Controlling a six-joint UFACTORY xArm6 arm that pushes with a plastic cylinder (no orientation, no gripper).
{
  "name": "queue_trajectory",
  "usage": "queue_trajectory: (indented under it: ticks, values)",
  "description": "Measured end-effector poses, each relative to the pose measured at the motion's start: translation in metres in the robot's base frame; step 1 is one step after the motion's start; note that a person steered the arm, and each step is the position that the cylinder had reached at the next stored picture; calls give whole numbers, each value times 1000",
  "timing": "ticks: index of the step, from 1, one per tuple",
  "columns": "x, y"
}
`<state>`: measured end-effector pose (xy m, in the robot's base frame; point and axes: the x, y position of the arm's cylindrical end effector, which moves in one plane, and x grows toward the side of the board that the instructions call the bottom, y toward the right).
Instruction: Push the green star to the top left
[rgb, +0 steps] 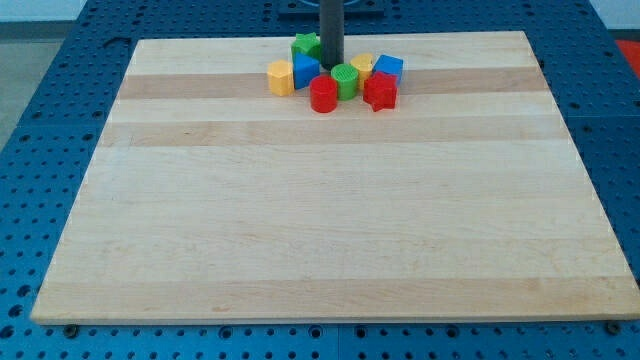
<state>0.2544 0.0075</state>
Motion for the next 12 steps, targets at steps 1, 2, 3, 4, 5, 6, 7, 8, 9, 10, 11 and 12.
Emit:
queue_trajectory:
  ticks: [1,2,3,4,5,6,7,8,9,10,11,12]
  values:
    - [-11,1]
    - [-25,-3]
    - [-26,-48]
    - [-26,-118]
    - [-26,-138]
    - [-20,-94]
    - [-4,-78]
    - [11,-111]
    - [13,-161]
    - [5,-195]
    - [3,-219]
    - [3,-221]
